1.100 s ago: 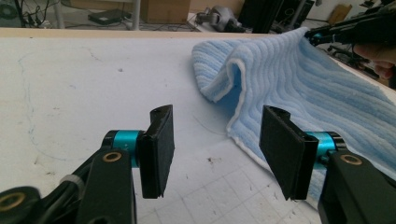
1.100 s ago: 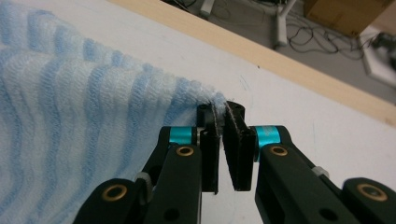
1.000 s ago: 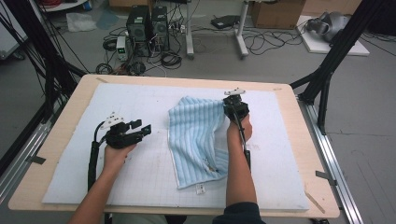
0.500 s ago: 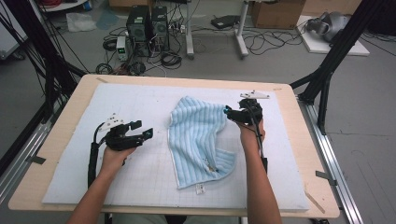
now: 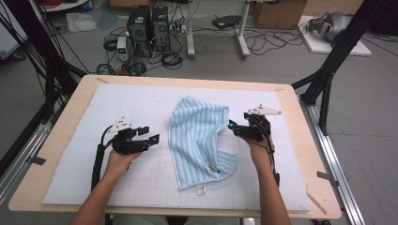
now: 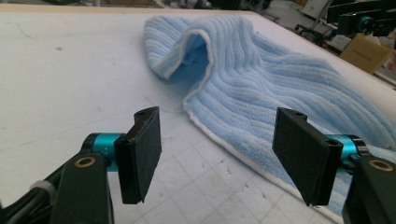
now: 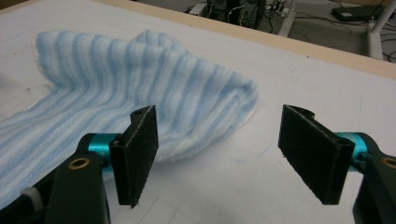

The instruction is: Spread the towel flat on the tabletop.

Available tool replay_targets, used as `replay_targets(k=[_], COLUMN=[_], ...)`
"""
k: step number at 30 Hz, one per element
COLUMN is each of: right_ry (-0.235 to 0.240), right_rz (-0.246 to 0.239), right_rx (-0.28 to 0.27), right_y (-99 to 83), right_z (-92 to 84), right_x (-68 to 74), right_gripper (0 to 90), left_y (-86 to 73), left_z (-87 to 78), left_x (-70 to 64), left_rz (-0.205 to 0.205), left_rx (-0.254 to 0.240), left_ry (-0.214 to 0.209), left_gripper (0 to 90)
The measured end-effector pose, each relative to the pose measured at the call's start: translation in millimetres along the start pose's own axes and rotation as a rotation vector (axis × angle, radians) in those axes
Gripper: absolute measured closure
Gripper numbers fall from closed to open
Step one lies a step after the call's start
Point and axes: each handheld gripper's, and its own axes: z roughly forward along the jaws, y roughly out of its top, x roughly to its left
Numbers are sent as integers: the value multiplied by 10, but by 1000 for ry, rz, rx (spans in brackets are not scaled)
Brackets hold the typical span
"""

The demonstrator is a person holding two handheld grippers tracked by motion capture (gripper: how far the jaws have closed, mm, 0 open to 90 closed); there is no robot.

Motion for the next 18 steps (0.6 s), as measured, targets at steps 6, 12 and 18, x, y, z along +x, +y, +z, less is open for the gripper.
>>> replay_targets(k=[6,12,18], right_ry=[27,35,20], right_rz=[18,-6,-49], right_rx=[62,24,30], right_y=[-62,-25,-119], right_z=[-45,-146,-257], right_x=[-9,51,35], right_gripper=[273,287,323], left_y=[40,101,86], left_z=[244,506,695], left_x=[-83,-171,-283], left_rz=[24,54,102], left_rx=[36,105,213], left_ry=[-16,-5,50], left_gripper=[357,352,411])
